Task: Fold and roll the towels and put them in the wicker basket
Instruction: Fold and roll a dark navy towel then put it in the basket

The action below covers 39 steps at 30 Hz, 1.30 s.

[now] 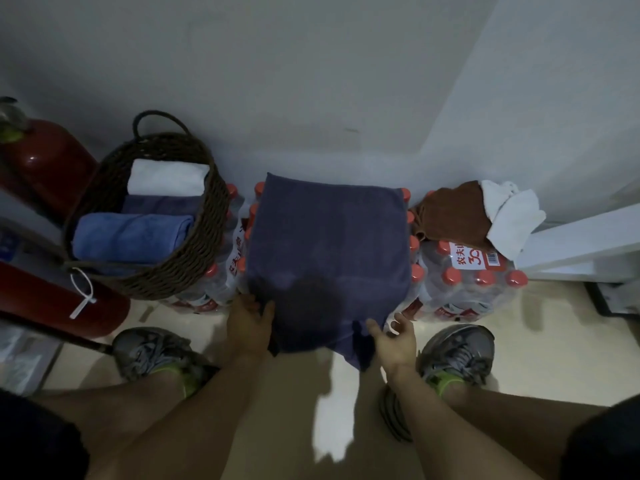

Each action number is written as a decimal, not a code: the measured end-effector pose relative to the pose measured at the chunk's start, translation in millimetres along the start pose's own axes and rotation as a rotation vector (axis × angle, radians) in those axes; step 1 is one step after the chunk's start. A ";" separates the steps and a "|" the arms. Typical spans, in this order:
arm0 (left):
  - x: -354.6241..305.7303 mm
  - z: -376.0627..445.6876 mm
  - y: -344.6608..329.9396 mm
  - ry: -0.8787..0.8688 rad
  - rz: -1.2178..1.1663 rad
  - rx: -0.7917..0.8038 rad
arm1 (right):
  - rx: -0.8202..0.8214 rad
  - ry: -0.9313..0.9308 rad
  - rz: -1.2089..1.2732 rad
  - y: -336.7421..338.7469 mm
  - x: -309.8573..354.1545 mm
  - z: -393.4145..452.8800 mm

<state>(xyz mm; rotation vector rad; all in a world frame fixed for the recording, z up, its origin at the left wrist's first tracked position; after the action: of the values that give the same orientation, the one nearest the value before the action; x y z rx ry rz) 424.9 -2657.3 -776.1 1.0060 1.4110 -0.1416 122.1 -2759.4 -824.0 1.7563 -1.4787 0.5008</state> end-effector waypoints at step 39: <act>-138.2 57.5 31.3 -0.009 -0.480 0.032 | -0.191 0.492 0.114 38.8 178.5 -57.2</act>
<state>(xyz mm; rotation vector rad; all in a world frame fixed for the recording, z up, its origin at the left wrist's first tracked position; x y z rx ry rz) 456.5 -2740.3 -651.6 0.6740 1.6257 -0.5214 139.6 -2832.9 -648.1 1.2876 -1.2300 0.7618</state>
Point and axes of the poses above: each hand's wrist, its own z-axis towards the middle knuckle, its own y-axis out of the back of the hand, x = y × z, the point moved 8 cm from there along z, towards the middle knuckle, and after that the axes turned 7 degrees about -y, right-handed, at the moved point
